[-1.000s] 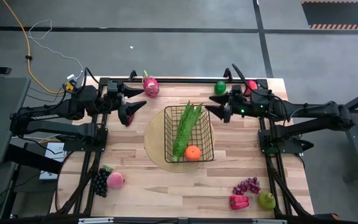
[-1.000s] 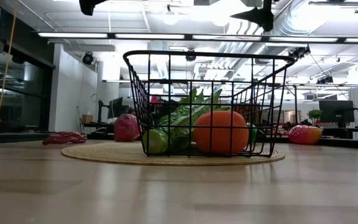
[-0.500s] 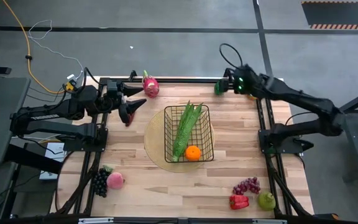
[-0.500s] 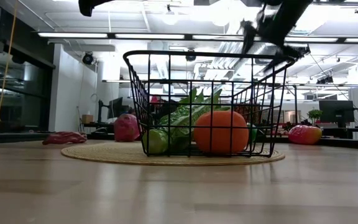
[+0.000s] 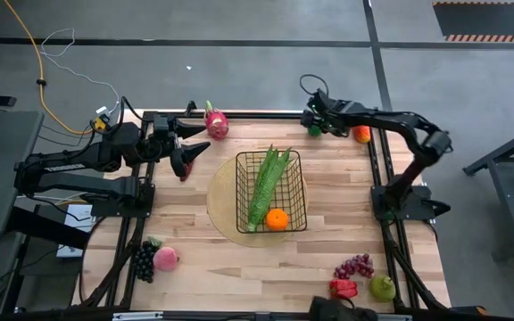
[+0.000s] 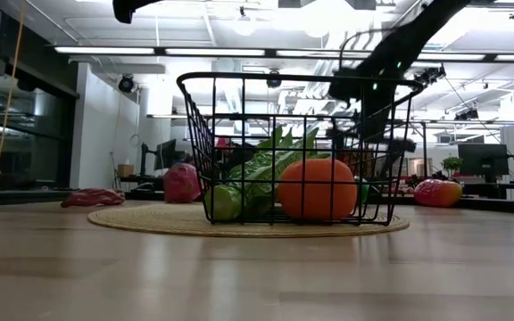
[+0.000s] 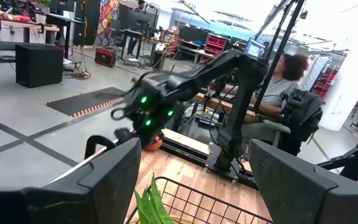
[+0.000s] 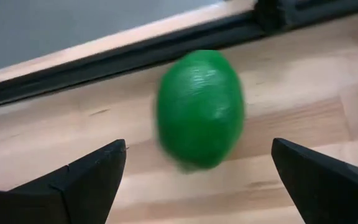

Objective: Build produce basket
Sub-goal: Put the lime into the wire basket

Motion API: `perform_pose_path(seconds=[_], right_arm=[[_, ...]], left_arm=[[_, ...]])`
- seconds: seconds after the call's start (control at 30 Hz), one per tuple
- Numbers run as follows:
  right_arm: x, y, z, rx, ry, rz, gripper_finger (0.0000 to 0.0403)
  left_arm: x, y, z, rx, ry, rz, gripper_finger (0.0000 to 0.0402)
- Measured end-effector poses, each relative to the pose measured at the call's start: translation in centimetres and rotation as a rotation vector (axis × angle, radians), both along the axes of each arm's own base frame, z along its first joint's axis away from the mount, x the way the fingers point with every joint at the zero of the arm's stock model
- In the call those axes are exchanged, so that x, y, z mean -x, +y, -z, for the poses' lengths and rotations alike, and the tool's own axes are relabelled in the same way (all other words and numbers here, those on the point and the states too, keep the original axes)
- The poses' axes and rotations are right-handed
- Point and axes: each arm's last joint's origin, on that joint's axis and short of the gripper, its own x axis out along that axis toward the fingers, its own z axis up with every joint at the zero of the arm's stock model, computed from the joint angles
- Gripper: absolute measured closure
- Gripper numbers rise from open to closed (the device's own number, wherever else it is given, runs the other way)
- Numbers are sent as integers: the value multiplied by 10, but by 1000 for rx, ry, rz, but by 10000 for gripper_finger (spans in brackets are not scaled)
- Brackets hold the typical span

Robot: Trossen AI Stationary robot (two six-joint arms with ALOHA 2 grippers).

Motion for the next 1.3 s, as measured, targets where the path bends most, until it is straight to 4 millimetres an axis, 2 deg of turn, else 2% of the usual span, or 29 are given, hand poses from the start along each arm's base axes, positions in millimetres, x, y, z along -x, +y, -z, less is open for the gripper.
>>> perform_pose_path(seconds=[0.1, 0.3, 0.57, 0.67, 0.83, 0.93, 1.03, 1.1, 1.2, 1.3], right_arm=[[-5, -8, 14, 11, -5, 48, 11], [-13, -17, 30, 54, -19, 101, 11], [-11, -19, 36, 52, 17, 118, 18], [-10, -18, 37, 39, 36, 119, 46], [-8, -16, 35, 23, 69, 46, 122], [-8, -12, 22, 49, 83, -85, 157], [-8, 0, -2, 105, 100, -224, 162], [-9, 12, -24, 165, 77, -316, 162], [-8, 38, -64, 285, 5, -454, 159], [-8, 75, -104, 421, -123, -605, 158]], left_arm=[[0, 0, 0, 0, 0, 0, 117], [0, 0, 0, 0, 0, 0, 117], [0, 0, 0, 0, 0, -6, 117], [0, 0, 0, 0, 0, -11, 117], [0, 0, 0, 0, 0, -12, 117], [0, 0, 0, 0, 0, -13, 117], [0, 0, 0, 0, 0, -14, 117], [0, 0, 0, 0, 0, -15, 117], [0, 0, 0, 0, 0, -15, 117], [0, 0, 0, 0, 3, -15, 117]])
